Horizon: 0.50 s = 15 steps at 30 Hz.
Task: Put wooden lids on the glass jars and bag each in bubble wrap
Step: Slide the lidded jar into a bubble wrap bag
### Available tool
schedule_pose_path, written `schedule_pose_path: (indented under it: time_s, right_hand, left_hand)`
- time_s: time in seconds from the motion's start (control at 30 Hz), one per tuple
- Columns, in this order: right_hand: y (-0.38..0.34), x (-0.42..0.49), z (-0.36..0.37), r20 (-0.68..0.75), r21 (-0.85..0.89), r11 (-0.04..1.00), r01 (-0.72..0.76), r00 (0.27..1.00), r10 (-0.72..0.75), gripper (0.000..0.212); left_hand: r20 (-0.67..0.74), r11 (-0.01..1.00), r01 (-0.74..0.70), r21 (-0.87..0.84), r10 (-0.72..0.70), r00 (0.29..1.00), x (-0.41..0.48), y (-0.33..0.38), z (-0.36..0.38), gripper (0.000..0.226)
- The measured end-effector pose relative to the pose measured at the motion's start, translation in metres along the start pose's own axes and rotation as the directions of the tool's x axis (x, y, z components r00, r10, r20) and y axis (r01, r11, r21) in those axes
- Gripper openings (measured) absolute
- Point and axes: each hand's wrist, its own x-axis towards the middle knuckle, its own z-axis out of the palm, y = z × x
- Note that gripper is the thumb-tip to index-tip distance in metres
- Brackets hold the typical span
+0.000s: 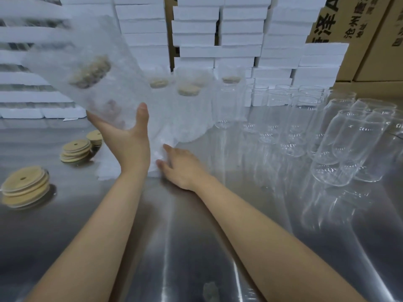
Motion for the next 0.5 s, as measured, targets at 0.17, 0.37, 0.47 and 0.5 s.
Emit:
schedule_pose_path:
  time_s: [0.17,0.37,0.47,0.5]
  right_hand:
    - [-0.007,0.005,0.003,0.051,0.132,0.982,0.138,0.988,-0.146,0.039]
    - [0.033,0.001,-0.020,-0.189,0.697,0.677,-0.239,0.849,0.494,0.032]
    - [0.064,-0.004,-0.036,-0.341,0.748,0.629,-0.212,0.690,0.638,0.027]
    - [0.069,-0.005,-0.039,-0.352,0.773,0.610,-0.174,0.682,0.641,0.030]
  left_hand:
    - [0.114,0.994,-0.050,0.100,0.038,0.993,-0.011,-0.010,0.004,0.108]
    - [0.284,0.975,-0.116,0.189,0.059,0.957,-0.033,-0.020,0.012,0.091]
    - [0.415,0.955,-0.126,0.270,0.002,0.910,-0.042,-0.030,0.021,0.096]
    - [0.451,0.951,-0.122,0.285,-0.021,0.892,-0.043,-0.033,0.025,0.097]
